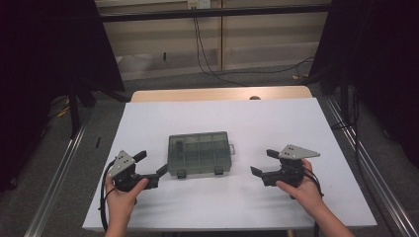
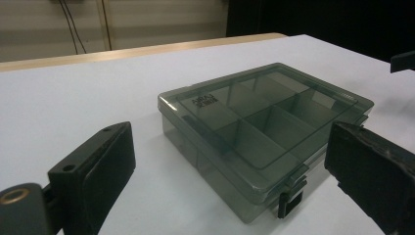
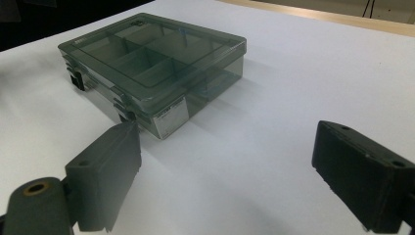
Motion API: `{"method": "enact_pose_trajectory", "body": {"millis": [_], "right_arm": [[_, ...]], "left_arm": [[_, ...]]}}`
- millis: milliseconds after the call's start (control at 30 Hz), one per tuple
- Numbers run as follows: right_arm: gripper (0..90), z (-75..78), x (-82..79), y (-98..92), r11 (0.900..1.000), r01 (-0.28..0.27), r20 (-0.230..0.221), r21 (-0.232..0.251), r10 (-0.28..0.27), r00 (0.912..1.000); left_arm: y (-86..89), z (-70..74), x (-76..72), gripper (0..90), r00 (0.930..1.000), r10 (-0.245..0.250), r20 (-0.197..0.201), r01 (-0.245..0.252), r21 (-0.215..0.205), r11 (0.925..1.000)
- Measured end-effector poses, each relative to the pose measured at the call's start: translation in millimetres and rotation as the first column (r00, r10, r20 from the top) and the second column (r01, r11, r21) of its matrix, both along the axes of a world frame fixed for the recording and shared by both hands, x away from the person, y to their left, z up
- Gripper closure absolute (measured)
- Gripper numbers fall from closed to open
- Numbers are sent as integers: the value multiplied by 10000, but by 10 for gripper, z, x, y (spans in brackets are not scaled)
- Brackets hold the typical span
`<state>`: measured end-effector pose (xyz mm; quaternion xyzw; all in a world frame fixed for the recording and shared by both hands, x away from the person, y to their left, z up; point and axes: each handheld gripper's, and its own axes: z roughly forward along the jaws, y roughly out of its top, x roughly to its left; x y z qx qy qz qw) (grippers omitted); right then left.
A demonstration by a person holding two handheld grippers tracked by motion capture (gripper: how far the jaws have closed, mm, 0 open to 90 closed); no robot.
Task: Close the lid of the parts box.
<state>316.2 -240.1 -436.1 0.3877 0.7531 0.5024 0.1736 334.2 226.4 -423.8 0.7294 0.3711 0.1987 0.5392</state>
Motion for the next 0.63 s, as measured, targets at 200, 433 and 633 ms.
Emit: {"method": "enact_pose_trajectory", "body": {"millis": [200, 433, 633], "right_arm": [[109, -11, -37, -53, 10000, 36, -27, -30, -36, 10000], [109, -10, -82, -112, 9999, 102, 24, 71, -103, 9999], [109, -26, -105, -173, 9996, 210, 90, 168, -212, 9997]], "left_arm": [[18, -23, -25, 48, 10000, -77, -27, 77, -83, 9999], [39, -12, -57, 47, 9999, -80, 148, 83, -183, 9998], [19, -22, -58, 45, 9998, -169, 135, 172, -253, 9995]]}}
